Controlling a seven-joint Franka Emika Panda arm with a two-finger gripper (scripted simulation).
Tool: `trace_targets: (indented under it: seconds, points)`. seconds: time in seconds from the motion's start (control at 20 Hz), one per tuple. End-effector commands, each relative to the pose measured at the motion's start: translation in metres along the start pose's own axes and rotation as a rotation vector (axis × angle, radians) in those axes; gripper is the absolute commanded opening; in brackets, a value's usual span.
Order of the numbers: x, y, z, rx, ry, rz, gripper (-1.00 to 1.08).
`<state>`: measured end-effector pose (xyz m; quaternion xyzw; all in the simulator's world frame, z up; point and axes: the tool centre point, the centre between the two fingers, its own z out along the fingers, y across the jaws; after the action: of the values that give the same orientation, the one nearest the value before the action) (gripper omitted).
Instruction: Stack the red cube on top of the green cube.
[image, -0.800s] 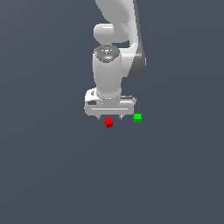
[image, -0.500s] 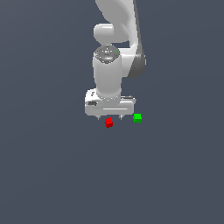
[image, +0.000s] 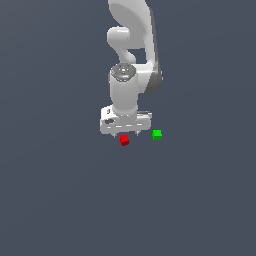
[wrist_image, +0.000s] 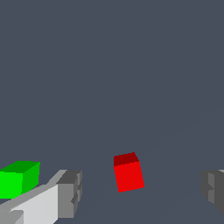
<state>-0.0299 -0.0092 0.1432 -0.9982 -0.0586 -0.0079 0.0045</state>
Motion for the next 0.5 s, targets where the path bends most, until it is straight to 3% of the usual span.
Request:
trace_targets:
  seconds: [0.0,0.45]
  points:
    - [-0.012,0.0,0.017,-0.001,-0.004,-0.047,1.0]
    - [-0.045,0.003,0.062,-0.004,-0.015,-0.179,1.0]
